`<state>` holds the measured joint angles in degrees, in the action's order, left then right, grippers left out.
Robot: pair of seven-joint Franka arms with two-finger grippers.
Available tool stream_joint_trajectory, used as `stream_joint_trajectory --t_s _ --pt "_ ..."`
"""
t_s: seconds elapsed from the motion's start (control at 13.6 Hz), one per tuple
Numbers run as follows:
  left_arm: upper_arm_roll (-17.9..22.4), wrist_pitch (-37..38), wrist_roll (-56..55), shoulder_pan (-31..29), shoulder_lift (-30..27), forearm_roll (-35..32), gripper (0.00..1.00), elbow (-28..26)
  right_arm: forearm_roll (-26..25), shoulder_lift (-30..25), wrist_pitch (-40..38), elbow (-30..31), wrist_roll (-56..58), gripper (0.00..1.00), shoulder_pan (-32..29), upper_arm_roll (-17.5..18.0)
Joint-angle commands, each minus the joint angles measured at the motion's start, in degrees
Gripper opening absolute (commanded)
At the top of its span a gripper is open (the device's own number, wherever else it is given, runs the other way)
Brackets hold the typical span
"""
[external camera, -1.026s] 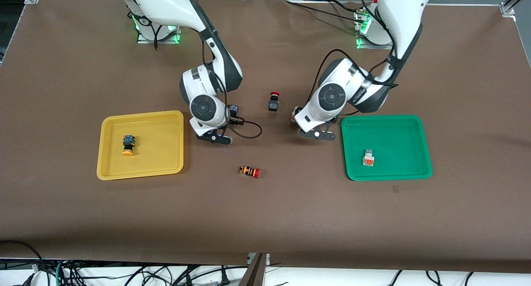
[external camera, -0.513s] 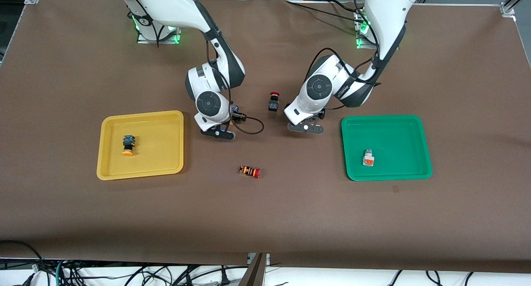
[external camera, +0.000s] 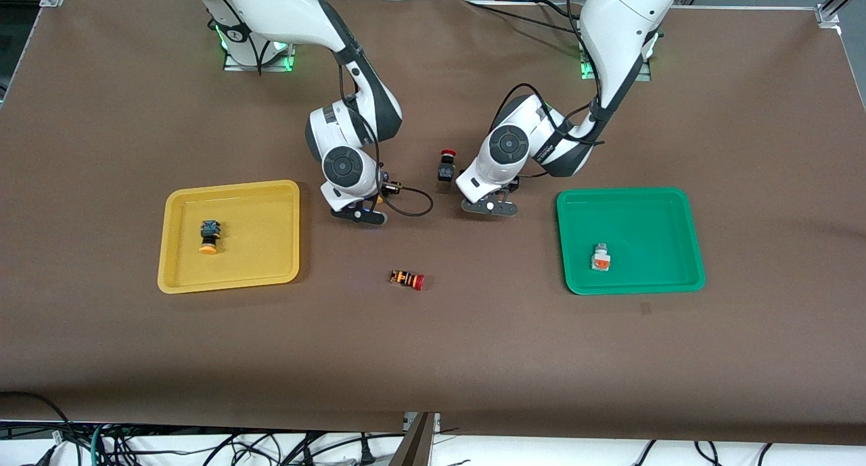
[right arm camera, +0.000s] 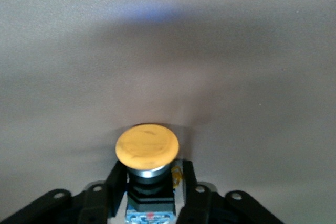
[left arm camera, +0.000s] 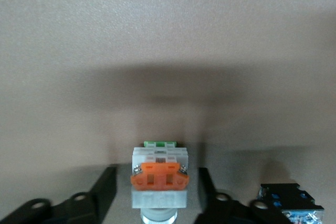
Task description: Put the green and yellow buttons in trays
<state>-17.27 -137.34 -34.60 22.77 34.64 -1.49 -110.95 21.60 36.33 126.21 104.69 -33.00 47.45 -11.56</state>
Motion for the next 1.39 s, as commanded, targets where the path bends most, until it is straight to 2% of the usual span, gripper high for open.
stream_joint_trajectory --t_s 0.0,0.15,0.37,0.51,0.95,1.17,1.32 --pt "0.3 0.1 -1.1 0.1 -0.7 -0.5 0.2 -0.1 1.2 -1.8 0.7 1.7 0.7 0.02 0.1 0.0" --pt "0.3 1.3 -1.3 -0.2 -1.2 -0.5 0.2 0.2 1.2 -2.9 -0.1 1.2 2.7 0.02 -0.3 -0.8" --pt "0.3 7.0 -0.6 -1.8 -4.9 -0.5 0.2 0.7 1.2 -3.9 -6.2 -0.6 10.2 0.02 -0.8 -7.5" --pt "0.3 10.8 -0.5 -2.9 -7.2 -0.5 0.2 1.3 1.2 -3.8 -6.8 -0.7 17.8 0.02 -2.7 -11.0" --pt "0.3 18.8 3.7 -8.5 -12.2 -0.6 0.23 4.4 0.8 -1.5 -7.1 -0.6 37.5 0.02 -14.6 -11.6" --pt "0.3 24.0 10.4 -13.4 -12.3 -0.6 0.23 7.6 0.6 -0.1 -6.6 -0.6 42.2 0.02 -17.2 -11.6" --pt "0.3 24.4 14.8 -16.8 -12.3 -0.6 0.23 8.0 0.5 0.4 -5.9 -0.5 42.2 0.03 -17.2 -11.6"
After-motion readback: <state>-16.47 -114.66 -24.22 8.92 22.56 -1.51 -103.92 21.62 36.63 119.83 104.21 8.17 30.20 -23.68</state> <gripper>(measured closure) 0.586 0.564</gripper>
